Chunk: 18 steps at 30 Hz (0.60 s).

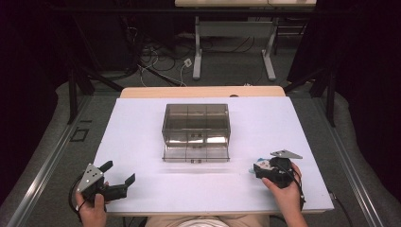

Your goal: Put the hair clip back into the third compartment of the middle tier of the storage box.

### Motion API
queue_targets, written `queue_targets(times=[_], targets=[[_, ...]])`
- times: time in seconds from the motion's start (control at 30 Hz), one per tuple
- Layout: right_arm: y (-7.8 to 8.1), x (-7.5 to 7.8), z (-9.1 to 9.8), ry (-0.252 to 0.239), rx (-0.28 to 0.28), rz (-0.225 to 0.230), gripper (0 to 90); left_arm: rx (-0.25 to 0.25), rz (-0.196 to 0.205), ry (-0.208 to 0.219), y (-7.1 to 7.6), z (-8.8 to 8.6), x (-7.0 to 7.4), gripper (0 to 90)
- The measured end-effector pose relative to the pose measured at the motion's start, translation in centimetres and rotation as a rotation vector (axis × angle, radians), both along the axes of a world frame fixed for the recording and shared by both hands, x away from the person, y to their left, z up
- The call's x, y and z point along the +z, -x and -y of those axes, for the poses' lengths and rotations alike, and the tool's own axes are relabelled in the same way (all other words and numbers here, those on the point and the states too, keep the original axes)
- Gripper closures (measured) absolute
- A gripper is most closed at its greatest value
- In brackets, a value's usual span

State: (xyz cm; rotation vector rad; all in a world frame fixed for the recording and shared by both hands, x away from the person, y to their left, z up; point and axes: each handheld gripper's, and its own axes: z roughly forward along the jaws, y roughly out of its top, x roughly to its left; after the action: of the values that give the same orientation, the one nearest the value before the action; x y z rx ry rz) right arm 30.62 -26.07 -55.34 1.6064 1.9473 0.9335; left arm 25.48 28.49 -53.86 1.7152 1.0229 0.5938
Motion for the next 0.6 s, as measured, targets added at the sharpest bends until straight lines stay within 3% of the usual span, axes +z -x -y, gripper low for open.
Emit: queue_targets(times=[0.17,0.27,0.43,0.6], targets=[[0.01,-0.17,-0.01,0.004,-0.005,-0.004,23.1,0.0,0.0,0.001,0.0,-0.04,-0.01,0.3],[0.15,-0.24,0.03,0.017,-0.004,0.003,29.9,0.0,0.0,-0.005,-0.03,-0.12,-0.01,0.3],[0.25,-0.24,0.08,0.027,0.004,0.012,32.1,0.0,0.0,-0.002,-0.01,-0.09,0.0,0.3],[0.34,-0.2,0.07,0.008,-0.004,0.0,32.2,-0.001,-0.001,-0.002,-0.01,-0.09,0.0,0.3]])
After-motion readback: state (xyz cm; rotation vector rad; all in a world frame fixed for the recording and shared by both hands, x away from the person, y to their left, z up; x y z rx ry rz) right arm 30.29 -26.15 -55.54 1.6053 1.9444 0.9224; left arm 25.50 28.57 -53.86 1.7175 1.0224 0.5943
